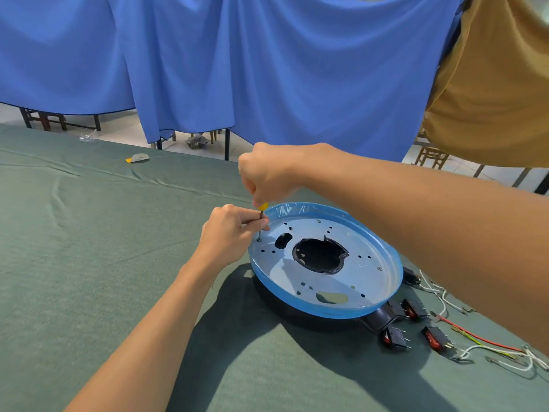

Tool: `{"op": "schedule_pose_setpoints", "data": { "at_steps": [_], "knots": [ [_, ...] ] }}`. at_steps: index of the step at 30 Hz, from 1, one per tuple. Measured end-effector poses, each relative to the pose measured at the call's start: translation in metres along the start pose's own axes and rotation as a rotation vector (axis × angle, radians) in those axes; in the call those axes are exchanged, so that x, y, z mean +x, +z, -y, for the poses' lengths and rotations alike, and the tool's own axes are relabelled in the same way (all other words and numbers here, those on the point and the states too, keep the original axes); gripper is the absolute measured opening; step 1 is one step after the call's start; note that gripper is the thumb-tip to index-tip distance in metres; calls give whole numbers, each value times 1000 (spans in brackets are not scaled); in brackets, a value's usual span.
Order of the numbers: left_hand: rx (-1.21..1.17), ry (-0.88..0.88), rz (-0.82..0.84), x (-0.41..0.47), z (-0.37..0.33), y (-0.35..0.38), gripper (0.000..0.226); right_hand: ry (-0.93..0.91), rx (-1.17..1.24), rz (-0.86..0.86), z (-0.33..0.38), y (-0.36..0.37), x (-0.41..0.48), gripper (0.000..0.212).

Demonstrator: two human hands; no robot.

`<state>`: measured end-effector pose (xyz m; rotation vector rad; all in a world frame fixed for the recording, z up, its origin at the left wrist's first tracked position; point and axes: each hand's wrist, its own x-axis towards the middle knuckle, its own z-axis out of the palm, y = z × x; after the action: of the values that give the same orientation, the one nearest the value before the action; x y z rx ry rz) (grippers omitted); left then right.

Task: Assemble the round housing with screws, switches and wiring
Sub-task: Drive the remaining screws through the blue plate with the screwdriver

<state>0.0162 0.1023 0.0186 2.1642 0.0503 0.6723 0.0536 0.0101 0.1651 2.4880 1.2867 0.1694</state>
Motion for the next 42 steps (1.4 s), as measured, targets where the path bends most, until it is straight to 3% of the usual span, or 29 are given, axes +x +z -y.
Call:
{"op": "schedule_pose_setpoints", "data": {
  "at_steps": [4, 8, 10, 13, 16, 23, 27, 29, 32, 35, 37, 40, 42],
  "knots": [
    [-23, 24, -42, -2, -2, 3, 9, 93, 71, 11, -3, 8, 1, 20],
    [-22, 11, -113, -3, -4, 4, 6, 112, 95, 74, -5, 5, 0, 32],
    [5, 6, -93, -2, -3, 3, 7, 72, 98, 65, -7, 2, -3, 35],
    [42, 32, -24, -2, 0, 0, 13, 4, 71, 53, -8, 0, -6, 23],
    [37, 36, 24, -1, -1, -1, 14, 35, 68, 32, -6, 2, -8, 29],
    [-62, -44, -66, -2, -2, 6, 8, 127, 117, 74, 3, 0, -3, 29],
    [-63, -57, 9, 2, 1, 3, 8, 1, 73, 29, 1, -4, -3, 20],
    [-30, -39, 44, 2, 0, 2, 11, 7, 42, -20, 0, 0, -3, 27],
    [-80, -41, -41, 0, -2, 6, 6, 77, -2, -45, -3, 10, -2, 32],
    [-84, -34, -128, -3, -4, 7, 10, 98, 26, 43, -9, 8, 0, 28],
    [-30, -9, -88, -1, -1, 5, 3, 66, 72, 75, -11, 2, -3, 31],
    [0, 10, -15, 3, 4, 1, 10, 11, 25, 33, -12, 0, -4, 18],
    [-5, 21, 14, 1, 2, 0, 11, 35, 50, -29, -12, 5, -6, 27]
  ]
}}
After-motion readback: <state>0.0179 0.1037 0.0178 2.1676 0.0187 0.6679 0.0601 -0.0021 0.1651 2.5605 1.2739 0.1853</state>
